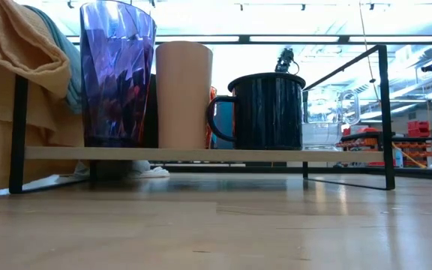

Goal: Stack small to large cups/mugs on shelf
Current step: Return to Home Position

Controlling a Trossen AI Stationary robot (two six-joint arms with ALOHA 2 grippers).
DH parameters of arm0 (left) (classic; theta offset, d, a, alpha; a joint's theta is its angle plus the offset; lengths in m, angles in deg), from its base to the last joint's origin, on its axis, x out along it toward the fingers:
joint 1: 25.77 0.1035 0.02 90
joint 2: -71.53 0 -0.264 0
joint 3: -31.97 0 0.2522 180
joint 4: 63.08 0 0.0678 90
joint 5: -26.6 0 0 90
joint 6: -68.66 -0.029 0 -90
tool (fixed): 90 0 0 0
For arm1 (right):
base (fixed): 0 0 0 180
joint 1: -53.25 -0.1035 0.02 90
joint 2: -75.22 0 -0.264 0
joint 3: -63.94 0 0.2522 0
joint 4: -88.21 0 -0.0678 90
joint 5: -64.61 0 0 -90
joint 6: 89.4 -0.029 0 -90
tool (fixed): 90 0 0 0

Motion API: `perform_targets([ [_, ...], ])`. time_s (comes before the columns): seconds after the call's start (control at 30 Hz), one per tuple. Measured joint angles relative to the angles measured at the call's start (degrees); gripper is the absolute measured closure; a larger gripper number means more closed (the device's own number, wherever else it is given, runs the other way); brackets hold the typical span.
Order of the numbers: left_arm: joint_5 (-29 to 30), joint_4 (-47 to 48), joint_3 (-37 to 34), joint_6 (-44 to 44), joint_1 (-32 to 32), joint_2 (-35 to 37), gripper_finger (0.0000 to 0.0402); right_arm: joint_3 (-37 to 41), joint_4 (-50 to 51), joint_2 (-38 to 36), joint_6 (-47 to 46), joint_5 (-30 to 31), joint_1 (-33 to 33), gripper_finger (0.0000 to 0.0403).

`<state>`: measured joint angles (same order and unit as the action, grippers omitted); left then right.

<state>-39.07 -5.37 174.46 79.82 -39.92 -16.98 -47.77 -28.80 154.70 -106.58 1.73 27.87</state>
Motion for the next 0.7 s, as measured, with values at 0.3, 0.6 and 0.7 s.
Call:
perform_targets([
  [0.3, -22.4, -39.4, -23.7, -4.3, 3.3, 0.0, 0.0256, 0.0, 5.3, -7.6, -6.5, 7.6, -3.8, 0.0329],
  [0.6, -37.0, -66.9, -45.6, 3.2, 10.5, 0.3, 0.0270, 0.0, 6.6, -8.0, -9.9, 9.2, -5.9, 0.0329],
  [0.7, -39.2, -72.8, -52.4, 6.5, 13.6, 2.2, 0.0276, 0.0, 8.4, -7.6, -12.2, 8.9, -5.9, 0.0329],
])
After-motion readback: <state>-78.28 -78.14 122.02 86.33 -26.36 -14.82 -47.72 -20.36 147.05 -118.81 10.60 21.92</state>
